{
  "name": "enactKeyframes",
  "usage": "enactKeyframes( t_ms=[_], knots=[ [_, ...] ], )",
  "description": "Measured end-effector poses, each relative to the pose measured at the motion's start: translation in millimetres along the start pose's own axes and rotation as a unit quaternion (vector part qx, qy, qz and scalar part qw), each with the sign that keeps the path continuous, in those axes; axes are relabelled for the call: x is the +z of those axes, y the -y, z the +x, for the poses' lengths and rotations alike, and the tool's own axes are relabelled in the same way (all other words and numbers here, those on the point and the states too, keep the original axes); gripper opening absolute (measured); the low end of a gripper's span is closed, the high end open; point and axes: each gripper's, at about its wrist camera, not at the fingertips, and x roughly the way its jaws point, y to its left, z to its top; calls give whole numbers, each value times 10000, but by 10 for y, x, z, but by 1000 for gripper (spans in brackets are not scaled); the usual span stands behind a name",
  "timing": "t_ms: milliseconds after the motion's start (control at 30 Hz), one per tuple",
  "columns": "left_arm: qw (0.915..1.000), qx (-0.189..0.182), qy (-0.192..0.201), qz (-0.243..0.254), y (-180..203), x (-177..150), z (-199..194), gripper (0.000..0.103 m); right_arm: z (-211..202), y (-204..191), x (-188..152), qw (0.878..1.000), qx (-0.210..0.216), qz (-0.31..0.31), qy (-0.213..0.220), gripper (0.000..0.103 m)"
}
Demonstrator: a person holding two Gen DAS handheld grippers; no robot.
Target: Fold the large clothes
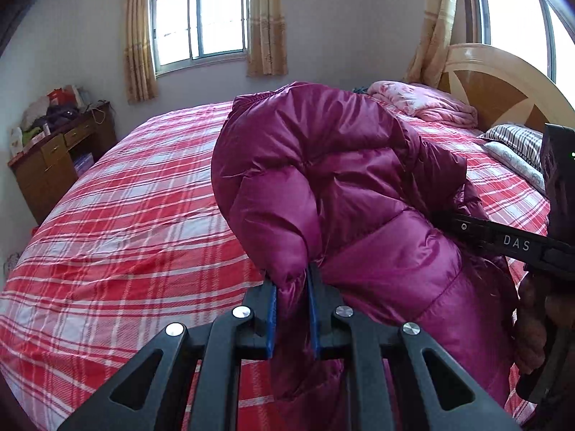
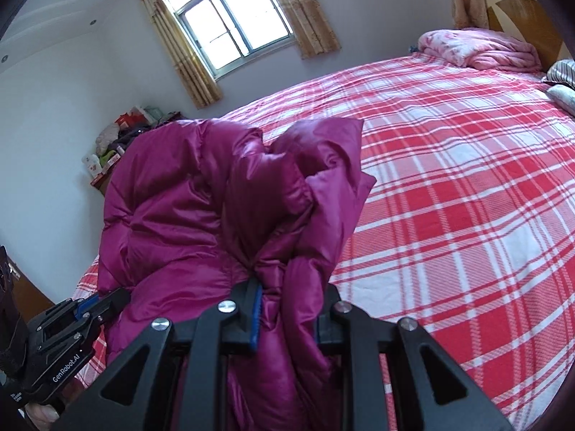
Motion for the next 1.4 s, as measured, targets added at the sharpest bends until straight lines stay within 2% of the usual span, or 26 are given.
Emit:
enactKeyframes(
  t_ms=[267,400,700,1000,1267,1400],
  knots=[
    [9983,488,-42,-328,-597,-159,-250,14,398,-484,1,9977,420,-438,-311,23],
    [9961,792,-37,-386,-797,-250,-335,14,604,-722,-5,9953,589,-623,-454,23],
    [9909,1180,-74,-649,-1200,-415,-485,14,940,-1177,-66,9885,867,-977,-757,23],
    [9861,1349,-279,-924,-1544,-568,-422,14,1199,-1476,-184,9835,818,-1261,-1010,23],
    [9851,1334,-391,-1017,-1664,-650,-330,15,1306,-1505,-249,9824,759,-1278,-1132,23],
    [9848,1346,-425,-1010,-1671,-673,-286,18,1342,-1493,-251,9826,742,-1236,-1168,23]
  ],
)
